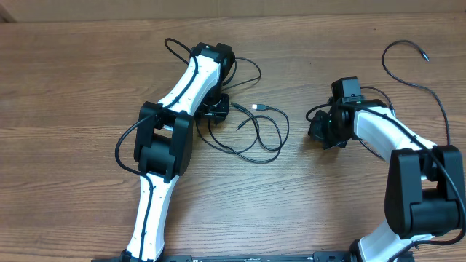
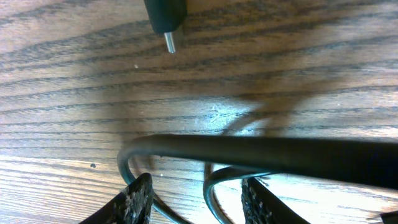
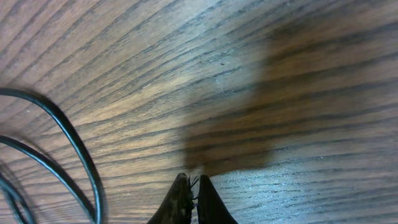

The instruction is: Untangle cables

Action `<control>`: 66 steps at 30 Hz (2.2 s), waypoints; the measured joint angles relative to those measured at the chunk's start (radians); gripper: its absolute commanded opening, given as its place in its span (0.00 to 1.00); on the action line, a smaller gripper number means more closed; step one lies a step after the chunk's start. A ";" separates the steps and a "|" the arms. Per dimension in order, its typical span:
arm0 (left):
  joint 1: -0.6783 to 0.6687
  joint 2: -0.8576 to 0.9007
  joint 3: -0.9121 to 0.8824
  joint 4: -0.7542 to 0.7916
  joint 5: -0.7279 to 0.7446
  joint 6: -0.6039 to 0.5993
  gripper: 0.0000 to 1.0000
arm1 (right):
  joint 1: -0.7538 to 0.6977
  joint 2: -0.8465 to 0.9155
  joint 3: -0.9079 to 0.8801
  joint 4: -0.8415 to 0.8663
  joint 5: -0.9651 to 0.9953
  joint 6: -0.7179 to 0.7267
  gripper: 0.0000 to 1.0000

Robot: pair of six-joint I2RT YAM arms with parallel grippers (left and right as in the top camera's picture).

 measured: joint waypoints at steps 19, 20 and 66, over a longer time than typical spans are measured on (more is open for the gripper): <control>0.002 0.000 0.000 -0.001 0.000 0.000 0.50 | 0.009 0.000 0.000 -0.004 0.059 -0.001 0.04; 0.002 0.000 0.000 -0.001 0.000 0.000 0.49 | 0.009 0.000 0.000 -0.005 0.059 -0.001 0.04; 0.150 -0.227 0.013 0.081 0.320 0.059 0.22 | 0.230 0.000 -0.001 0.259 -0.035 0.319 0.04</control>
